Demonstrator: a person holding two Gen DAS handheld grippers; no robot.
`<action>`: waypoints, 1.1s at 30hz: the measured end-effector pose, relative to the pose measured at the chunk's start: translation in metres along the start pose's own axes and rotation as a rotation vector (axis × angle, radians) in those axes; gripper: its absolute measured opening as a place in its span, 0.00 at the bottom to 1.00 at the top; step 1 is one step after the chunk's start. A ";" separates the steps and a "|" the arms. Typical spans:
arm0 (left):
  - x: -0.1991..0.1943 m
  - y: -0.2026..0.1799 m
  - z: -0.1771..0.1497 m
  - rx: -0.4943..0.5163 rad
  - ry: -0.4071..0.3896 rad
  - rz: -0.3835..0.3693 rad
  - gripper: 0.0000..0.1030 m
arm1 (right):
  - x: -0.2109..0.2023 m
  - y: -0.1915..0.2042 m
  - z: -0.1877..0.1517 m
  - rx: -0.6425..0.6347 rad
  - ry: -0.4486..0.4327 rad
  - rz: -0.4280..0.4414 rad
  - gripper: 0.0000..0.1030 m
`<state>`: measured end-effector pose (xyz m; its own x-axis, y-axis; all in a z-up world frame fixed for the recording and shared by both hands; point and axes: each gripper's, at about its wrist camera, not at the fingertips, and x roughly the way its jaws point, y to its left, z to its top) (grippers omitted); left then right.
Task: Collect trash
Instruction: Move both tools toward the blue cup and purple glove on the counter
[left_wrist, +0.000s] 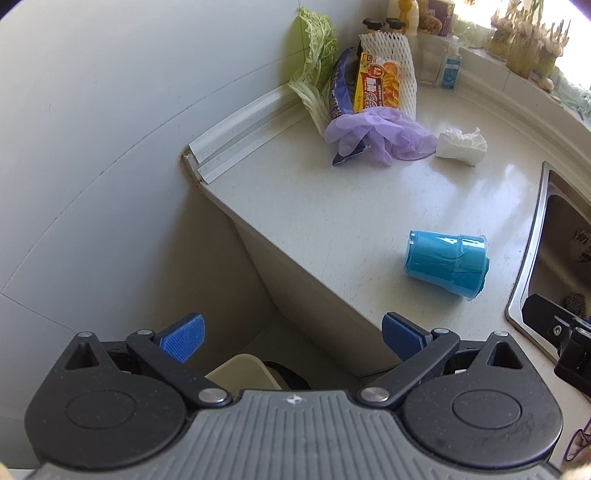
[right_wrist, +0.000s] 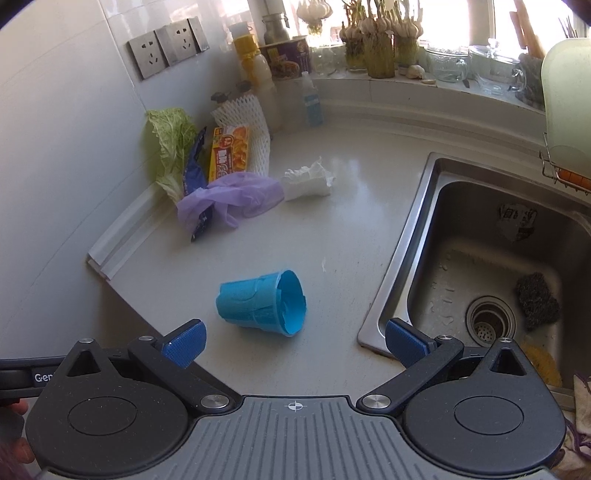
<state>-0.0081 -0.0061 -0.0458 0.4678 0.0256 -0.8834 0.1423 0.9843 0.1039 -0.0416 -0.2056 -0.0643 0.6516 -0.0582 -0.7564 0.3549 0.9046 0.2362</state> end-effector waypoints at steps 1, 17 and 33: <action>0.000 0.000 0.000 0.001 0.000 -0.001 0.99 | 0.000 0.001 0.001 0.001 0.002 0.000 1.00; -0.004 -0.003 0.000 0.008 -0.008 -0.011 0.99 | -0.006 0.009 -0.001 -0.007 -0.024 0.000 1.00; -0.019 0.003 0.004 -0.003 -0.061 -0.040 0.99 | -0.019 0.015 0.001 -0.006 -0.077 0.019 1.00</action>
<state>-0.0125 -0.0047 -0.0271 0.5145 -0.0249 -0.8571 0.1599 0.9848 0.0674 -0.0482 -0.1916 -0.0458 0.7075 -0.0735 -0.7028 0.3387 0.9082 0.2460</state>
